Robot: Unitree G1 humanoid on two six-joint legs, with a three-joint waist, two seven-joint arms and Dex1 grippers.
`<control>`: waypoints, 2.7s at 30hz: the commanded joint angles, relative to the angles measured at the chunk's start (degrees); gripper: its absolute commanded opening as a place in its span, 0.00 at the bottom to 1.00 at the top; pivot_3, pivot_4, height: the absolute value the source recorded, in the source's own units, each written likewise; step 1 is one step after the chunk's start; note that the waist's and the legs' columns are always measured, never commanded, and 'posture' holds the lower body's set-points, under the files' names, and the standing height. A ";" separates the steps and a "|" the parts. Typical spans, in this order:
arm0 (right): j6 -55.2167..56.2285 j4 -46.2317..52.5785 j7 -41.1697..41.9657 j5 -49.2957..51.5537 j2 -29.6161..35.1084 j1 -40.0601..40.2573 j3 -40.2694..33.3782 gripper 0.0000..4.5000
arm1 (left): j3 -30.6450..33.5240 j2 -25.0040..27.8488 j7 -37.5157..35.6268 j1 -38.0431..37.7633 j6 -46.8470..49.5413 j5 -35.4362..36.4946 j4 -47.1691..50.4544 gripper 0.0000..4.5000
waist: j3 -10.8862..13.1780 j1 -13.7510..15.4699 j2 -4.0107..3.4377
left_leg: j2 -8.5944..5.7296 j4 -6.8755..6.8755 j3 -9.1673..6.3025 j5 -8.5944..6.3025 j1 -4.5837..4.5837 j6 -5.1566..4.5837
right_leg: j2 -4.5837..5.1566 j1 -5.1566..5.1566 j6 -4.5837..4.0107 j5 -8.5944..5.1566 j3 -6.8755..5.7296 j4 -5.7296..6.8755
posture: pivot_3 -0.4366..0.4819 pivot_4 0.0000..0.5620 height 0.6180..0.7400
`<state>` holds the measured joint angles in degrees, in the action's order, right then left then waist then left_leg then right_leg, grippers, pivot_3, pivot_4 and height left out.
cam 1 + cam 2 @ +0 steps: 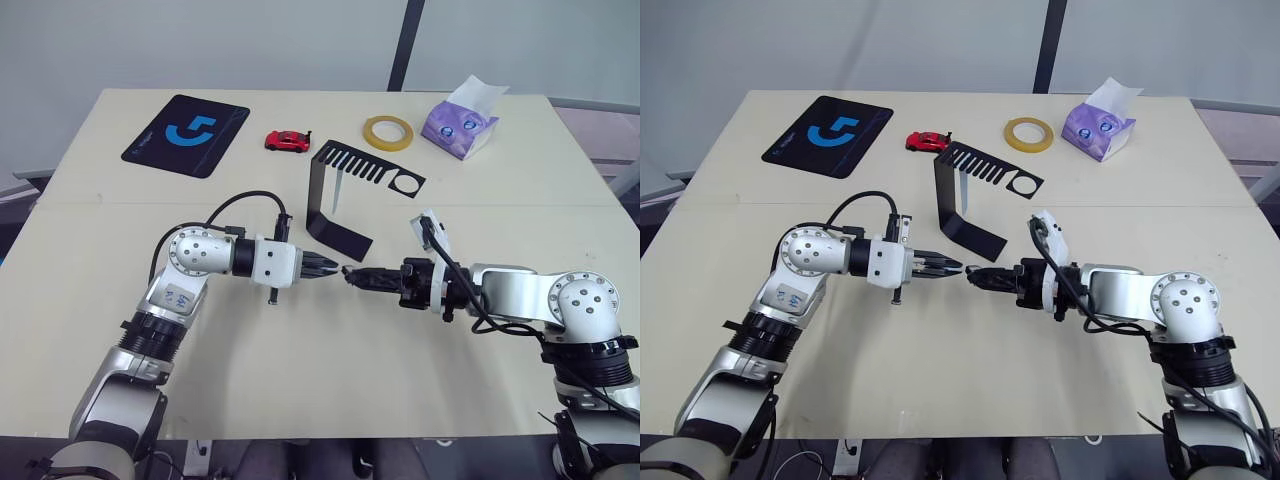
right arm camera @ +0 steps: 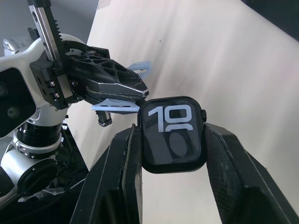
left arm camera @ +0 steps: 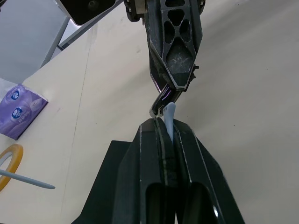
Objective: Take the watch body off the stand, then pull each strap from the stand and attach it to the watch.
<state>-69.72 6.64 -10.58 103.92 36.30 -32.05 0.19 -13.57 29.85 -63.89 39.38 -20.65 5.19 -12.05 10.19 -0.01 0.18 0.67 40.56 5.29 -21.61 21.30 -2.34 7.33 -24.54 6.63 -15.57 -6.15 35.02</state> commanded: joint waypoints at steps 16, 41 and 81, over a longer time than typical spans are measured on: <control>3.12 2.09 -0.94 4.54 1.53 -0.43 1.51 0.34 | -0.07 -0.63 0.69 0.10 0.96 0.07 3.21 0.00 | 0.00 0.04 0.00 | 0.00 0.00 0.00 0.00 0.00 0.00 | 0.02 0.00 0.00 0.00 -0.01 -0.01 | 0.48 0.27 0.98; 3.67 1.86 -1.42 4.97 2.40 -0.26 1.29 0.34 | 0.45 -0.20 0.75 1.07 -0.05 -0.37 1.14 0.00 | 0.00 0.02 0.00 | 0.00 0.00 -0.01 0.00 0.01 -0.01 | 0.03 0.01 0.00 0.00 -0.02 -0.02 | 0.48 0.27 0.98; 6.23 4.82 -3.40 8.93 2.16 -2.06 4.07 0.34 | -0.45 -1.98 1.60 1.04 0.18 -1.14 1.86 0.00 | 0.00 0.03 0.00 | 0.00 0.00 -0.02 0.00 0.01 -0.01 | 0.07 0.01 0.00 0.00 -0.04 -0.03 | 0.48 0.27 0.98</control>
<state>-64.70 8.78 -14.49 110.26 38.43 -32.55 4.08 -13.53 28.88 -62.64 39.43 -19.91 3.96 -11.98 10.19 0.02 0.18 0.67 40.56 5.28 -21.61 21.31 -2.34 7.40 -24.53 6.63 -15.57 -6.20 34.99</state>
